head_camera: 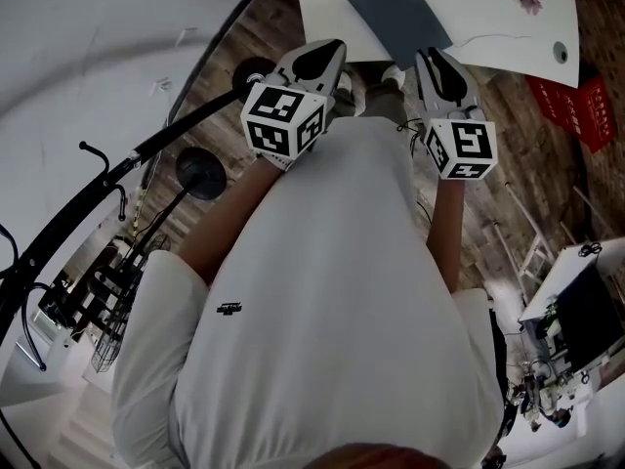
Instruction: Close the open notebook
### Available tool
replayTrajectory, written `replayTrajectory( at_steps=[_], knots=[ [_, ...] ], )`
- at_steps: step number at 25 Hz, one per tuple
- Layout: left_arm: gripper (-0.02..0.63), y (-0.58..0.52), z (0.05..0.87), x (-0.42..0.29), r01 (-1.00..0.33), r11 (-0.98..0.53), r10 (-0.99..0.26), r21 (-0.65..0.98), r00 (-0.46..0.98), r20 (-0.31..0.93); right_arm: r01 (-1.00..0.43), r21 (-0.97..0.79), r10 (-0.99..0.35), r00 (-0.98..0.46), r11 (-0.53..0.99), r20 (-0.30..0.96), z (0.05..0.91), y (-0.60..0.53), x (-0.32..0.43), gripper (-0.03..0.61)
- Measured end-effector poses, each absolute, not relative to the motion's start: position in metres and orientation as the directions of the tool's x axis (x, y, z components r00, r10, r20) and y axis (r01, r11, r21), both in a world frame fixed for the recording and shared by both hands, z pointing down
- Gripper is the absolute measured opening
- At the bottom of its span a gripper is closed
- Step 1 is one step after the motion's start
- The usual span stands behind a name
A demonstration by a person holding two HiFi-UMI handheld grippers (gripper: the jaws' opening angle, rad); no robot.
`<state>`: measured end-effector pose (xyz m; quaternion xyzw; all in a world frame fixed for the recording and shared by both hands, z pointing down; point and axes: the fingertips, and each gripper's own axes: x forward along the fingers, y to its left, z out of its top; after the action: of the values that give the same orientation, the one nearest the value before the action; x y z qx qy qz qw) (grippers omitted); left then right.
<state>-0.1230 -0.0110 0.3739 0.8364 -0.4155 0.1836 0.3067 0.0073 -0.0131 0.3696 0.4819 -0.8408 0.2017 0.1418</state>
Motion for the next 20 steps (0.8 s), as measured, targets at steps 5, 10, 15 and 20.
replayTrajectory(
  at_steps=[5, 10, 15, 20],
  knots=[
    [0.009, -0.014, 0.354, -0.129, -0.81, -0.49, -0.617, 0.321, 0.583, 0.529, -0.878, -0.167, -0.789, -0.478, 0.449, 0.387, 0.34, -0.022, 0.015, 0.043],
    [0.009, -0.018, 0.334, -0.132, -0.803, -0.499, -0.64, 0.325, 0.595, 0.487, -0.881, -0.156, -0.812, -0.472, 0.446, 0.344, 0.314, -0.024, 0.014, 0.021],
    [0.009, -0.021, 0.318, -0.133, -0.797, -0.513, -0.658, 0.318, 0.604, 0.449, -0.883, -0.134, -0.827, -0.469, 0.45, 0.311, 0.294, -0.024, 0.01, 0.014],
    [0.009, -0.022, 0.299, -0.13, -0.785, -0.552, -0.667, 0.28, 0.618, 0.417, -0.892, -0.125, -0.85, -0.453, 0.435, 0.269, 0.275, -0.024, 0.014, 0.014]
  ],
)
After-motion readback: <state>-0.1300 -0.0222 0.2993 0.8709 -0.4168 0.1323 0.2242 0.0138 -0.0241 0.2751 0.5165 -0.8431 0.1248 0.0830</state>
